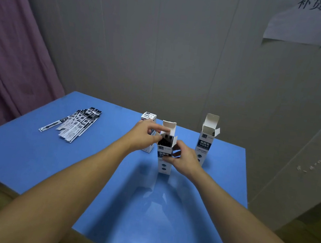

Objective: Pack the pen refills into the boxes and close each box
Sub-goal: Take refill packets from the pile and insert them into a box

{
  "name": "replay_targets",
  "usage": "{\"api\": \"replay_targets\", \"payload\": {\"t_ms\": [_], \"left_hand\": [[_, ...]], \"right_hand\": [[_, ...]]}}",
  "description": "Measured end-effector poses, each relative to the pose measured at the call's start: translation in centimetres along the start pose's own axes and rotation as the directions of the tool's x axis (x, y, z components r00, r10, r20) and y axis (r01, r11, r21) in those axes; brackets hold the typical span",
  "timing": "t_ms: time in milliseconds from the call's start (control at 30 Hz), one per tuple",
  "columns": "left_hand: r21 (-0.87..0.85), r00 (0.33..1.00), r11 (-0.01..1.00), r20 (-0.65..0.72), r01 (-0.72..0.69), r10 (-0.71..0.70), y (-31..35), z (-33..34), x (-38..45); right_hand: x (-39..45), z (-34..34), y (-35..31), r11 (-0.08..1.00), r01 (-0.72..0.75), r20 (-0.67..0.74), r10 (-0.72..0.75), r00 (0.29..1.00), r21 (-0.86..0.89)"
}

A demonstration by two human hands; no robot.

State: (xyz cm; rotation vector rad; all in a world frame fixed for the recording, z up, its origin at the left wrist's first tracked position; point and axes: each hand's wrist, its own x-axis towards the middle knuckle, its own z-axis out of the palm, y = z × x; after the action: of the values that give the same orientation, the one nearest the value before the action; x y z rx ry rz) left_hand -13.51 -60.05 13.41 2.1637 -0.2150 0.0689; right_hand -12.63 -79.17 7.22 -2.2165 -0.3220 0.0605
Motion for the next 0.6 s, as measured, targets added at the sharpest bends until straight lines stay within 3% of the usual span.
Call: {"api": "replay_targets", "payload": {"t_ms": [100,200,333,600], "left_hand": [[-0.046,1.0,0.999,-0.03,0.002,-0.003,-0.2,0.0,-0.2],[-0.082,0.988,0.996,-0.152,0.022,-0.034,-0.6,-0.1,-0.8],[0.013,0.961,0.996,-0.265,0.087,-0.081,-1.8,-0.9,-2.0],[0.084,0.94,0.963,-0.254,0.257,-0.229,-6.0,-2.9,-4.5]], "right_hand": [[0.2,-0.2,0.3,1.0,-0.009,0.013,0.009,1.0,-0.003],[0.8,-0.4,0.7,0.999,-0.039,-0.012,0.039,0.999,0.008],[2.0,-0.8,1.2,0.994,-0.112,-0.07,0.113,0.991,0.017],[3.7,-1.1,1.6,0.98,-0.195,-0.073,0.197,0.978,0.033]]}}
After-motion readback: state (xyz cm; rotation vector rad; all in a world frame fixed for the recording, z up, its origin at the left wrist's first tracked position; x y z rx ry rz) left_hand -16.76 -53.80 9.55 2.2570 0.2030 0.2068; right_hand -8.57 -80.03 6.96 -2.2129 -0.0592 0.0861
